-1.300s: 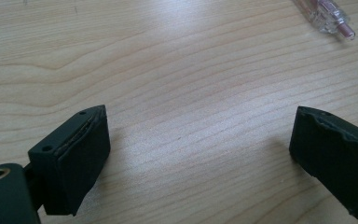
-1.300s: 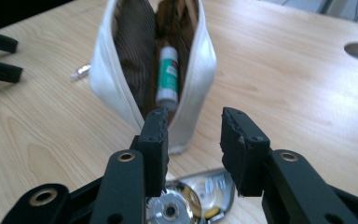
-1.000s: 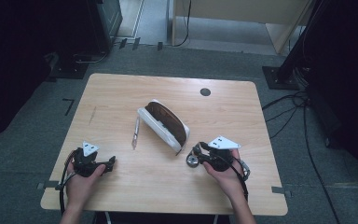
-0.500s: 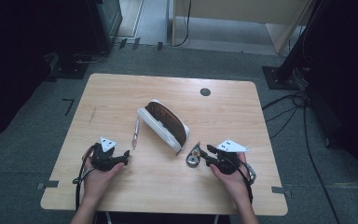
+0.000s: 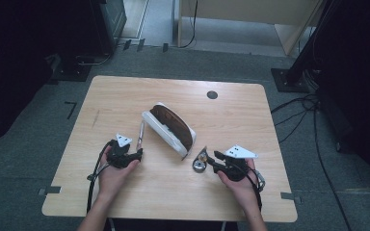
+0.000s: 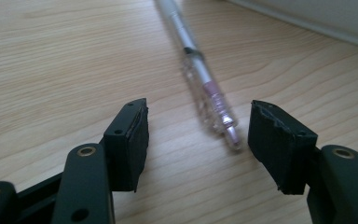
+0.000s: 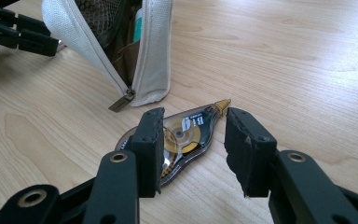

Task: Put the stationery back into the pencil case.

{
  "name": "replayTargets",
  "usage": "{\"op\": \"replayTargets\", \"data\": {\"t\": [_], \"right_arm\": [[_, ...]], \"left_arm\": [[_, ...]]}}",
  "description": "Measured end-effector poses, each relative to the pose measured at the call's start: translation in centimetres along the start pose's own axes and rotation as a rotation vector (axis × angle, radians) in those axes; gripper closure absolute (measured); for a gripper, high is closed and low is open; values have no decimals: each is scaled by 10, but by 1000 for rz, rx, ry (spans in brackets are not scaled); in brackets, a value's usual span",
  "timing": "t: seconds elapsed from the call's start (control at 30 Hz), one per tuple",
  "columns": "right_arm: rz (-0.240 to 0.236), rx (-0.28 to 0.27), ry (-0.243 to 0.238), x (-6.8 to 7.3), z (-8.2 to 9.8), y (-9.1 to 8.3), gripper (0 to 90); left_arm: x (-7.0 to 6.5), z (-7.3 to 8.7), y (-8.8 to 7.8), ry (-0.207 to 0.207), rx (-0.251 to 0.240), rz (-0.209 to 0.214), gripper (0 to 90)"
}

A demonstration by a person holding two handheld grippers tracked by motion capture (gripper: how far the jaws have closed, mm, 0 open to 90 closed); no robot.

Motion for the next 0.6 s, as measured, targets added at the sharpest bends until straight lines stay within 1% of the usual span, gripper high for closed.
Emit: {"op": "replayTargets", "data": {"t": [0.07, 0.17, 0.23, 0.3, 0.4, 0.47, 0.6], "right_arm": [[0, 0, 1, 0, 0, 0, 578], [-2, 0, 0, 0, 1, 1, 579], [-4, 3, -2, 0, 1, 1, 579], [-7, 8, 0, 1, 1, 2, 578], [-4, 9, -2, 1, 2, 3, 578], [-7, 11, -4, 1, 2, 4, 578], [-8, 11, -5, 2, 2, 4, 578]], "left_arm": [[-2, -2, 2, -5, -4, 9, 398], [-5, -5, 3, -5, -4, -9, 437], [-6, -6, 4, 0, -4, -25, 488], [-7, -7, 4, 3, -5, -29, 541], [-5, -8, 4, -2, -4, -27, 651], [-4, -7, 4, -10, -5, -18, 716], [0, -5, 2, -3, -8, -8, 743]]}}
Point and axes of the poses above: each handheld gripper's, and its own axes: y roughly forward along the jaws, z roughly out of its underside, x roughly to its left, the point moved 2 cm from there along y, roughly forward along the jaws, and after that the axes turned 10 degrees about x, right-handed, at the moved point
